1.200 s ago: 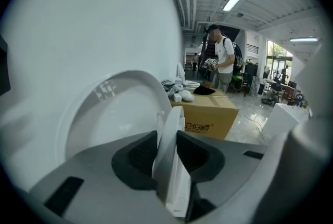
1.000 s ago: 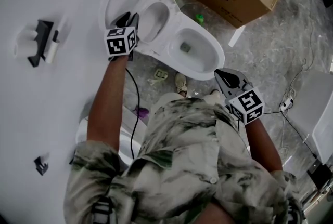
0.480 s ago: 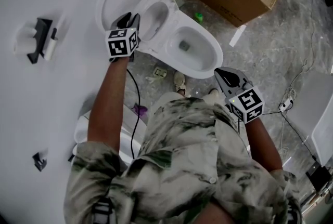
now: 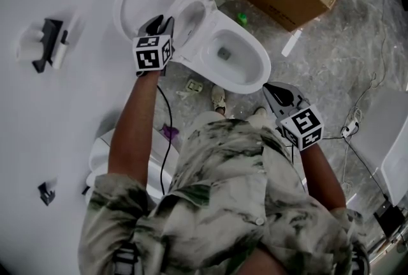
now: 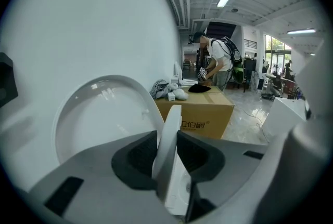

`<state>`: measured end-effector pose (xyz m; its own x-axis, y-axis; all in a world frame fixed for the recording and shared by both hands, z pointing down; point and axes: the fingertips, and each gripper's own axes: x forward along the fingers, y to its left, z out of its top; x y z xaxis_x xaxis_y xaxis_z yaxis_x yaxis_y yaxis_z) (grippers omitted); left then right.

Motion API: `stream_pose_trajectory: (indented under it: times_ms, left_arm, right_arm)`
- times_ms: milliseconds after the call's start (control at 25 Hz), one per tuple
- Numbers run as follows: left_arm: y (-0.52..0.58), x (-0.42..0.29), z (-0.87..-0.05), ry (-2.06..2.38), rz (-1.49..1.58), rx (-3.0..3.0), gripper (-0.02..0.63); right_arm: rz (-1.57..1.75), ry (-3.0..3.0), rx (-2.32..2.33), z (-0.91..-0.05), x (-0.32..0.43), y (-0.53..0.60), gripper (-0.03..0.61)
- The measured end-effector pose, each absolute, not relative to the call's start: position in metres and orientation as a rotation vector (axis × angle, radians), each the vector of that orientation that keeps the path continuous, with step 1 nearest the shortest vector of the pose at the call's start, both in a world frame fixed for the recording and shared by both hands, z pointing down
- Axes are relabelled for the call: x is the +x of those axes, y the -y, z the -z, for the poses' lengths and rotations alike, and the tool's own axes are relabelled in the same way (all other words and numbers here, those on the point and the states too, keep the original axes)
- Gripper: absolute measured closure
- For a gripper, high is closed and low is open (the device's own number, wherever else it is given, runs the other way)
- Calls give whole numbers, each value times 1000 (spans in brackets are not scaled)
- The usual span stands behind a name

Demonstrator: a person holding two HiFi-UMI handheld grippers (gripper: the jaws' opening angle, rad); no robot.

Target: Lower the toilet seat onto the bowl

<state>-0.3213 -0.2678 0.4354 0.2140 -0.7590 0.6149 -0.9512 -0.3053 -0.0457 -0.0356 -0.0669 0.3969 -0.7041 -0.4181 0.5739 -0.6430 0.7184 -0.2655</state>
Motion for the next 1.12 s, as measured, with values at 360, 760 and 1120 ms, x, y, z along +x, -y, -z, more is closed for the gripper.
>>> stream_pose_trajectory:
  times_ms: [360,760,1120]
  left_arm:
    - [252,-298,-437,1593,-810,2164,485]
    - [236,-272,-441,1583,-846,2171,485]
    - [221,-249,-446,1575,-883,2169,483]
  right_arm:
    - [-629,2445,805,-396,-20,55,555]
    - [-633,2452,800,-399,-1,47,555]
    - [-642,2458,787,-402,16,41,555]
